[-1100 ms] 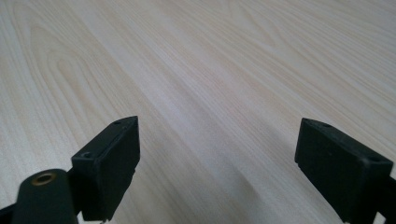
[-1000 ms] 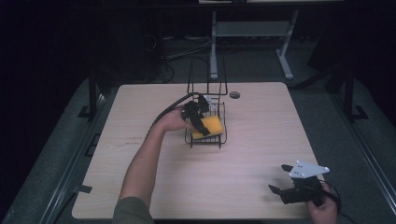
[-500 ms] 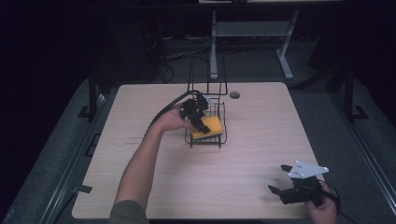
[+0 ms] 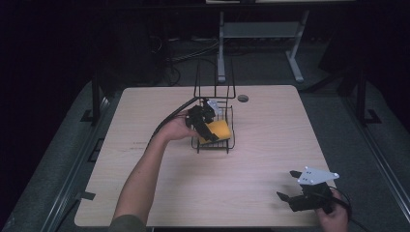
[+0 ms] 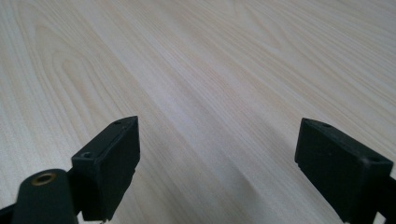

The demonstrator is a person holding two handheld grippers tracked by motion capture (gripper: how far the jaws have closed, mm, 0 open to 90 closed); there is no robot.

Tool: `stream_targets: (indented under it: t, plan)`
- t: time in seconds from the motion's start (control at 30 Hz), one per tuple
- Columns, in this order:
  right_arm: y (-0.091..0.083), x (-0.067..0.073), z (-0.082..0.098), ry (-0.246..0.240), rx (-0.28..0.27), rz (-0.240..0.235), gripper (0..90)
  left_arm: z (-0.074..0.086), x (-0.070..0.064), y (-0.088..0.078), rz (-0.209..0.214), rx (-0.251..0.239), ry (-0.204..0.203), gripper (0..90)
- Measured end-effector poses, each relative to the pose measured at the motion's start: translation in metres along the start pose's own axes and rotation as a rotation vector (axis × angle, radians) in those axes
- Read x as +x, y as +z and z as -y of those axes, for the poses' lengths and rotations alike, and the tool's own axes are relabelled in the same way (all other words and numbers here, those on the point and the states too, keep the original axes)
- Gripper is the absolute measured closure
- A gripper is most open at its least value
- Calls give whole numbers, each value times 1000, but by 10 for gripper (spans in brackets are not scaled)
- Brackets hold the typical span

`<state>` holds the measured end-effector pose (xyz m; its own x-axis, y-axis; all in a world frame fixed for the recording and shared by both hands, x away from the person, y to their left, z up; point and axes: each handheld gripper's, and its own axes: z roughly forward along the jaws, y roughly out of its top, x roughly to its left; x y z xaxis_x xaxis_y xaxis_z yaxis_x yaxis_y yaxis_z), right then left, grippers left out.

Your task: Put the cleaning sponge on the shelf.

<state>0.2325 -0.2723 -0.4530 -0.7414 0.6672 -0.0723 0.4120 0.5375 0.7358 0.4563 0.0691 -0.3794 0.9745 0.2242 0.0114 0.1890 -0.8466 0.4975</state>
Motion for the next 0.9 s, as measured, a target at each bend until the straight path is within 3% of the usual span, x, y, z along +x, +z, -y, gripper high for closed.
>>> stream_targets:
  t: [0.3, 0.57, 0.67, 0.77, 0.9]
  plan:
    - [0, 1, 0, 3, -5, 1, 138, 6, -10, -4, -6, -7, 30, 179]
    - [0, 0, 0, -3, -1, 4, 138, 11, -19, -10, -17, -23, 33, 179]
    - [0, 0, 0, -5, 1, 4, 138, 12, -24, -13, -20, -10, 45, 179]
    - [0, 1, -1, -5, 1, 4, 138, 14, -33, -15, -10, -34, 51, 179]
    - [-1, 1, 0, -3, 0, 8, 138, 16, -40, -15, -11, -30, 60, 179]
